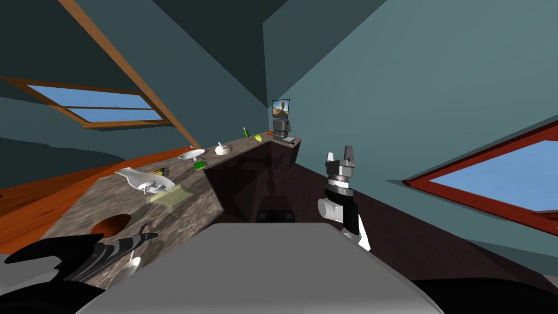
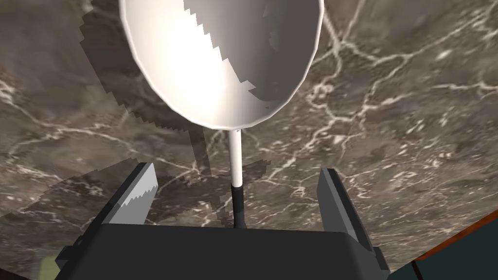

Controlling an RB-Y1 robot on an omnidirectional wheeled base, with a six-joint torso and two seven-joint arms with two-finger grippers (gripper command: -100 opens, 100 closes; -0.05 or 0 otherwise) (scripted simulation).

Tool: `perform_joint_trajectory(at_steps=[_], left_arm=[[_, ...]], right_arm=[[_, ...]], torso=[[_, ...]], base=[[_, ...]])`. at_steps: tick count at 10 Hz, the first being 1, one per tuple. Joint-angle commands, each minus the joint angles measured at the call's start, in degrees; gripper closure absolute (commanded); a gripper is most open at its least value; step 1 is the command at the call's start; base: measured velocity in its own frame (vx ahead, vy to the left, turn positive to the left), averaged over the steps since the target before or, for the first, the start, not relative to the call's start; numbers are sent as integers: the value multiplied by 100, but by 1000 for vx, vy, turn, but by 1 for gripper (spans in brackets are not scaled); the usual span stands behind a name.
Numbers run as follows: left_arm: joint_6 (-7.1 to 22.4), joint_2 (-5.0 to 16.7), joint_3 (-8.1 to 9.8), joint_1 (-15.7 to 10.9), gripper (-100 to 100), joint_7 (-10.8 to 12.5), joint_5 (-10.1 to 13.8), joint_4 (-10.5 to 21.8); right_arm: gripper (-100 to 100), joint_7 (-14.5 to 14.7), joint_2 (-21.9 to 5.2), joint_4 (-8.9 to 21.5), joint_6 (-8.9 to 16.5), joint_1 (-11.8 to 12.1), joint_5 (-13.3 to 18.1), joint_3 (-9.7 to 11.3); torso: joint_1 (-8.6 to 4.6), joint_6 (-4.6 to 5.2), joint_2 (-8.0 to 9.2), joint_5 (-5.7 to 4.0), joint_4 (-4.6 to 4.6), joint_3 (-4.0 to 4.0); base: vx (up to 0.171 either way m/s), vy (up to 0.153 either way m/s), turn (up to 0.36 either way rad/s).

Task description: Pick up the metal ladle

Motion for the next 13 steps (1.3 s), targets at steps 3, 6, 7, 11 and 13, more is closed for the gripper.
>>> perform_joint_trajectory(at_steps=[3,6,7,11,13], left_arm=[[30,-290,-10,-17,-100,135,-377,123],[83,-629,-36,-79,-100,123,-611,267],[67,-543,30,-2,-100,194,-612,220],[76,-554,26,4,100,192,-620,216],[76,-554,27,3,0,194,-619,218]], right_arm=[[0,0,0,0,0,0,0,0],[0,0,0,0,0,0,0,0],[0,0,0,0,0,0,0,0],[0,0,0,0,0,0,0,0],[0,0,0,0,0,0,0,0]], torso=[[-1,1,0,0,0,0],[0,1,-2,0,-1,-2],[0,0,-2,0,-1,-1],[4,3,6,1,4,5],[7,3,7,3,4,5]], base=[[19,8,-26],[24,11,-36],[9,6,-1],[0,0,0],[0,0,0]])
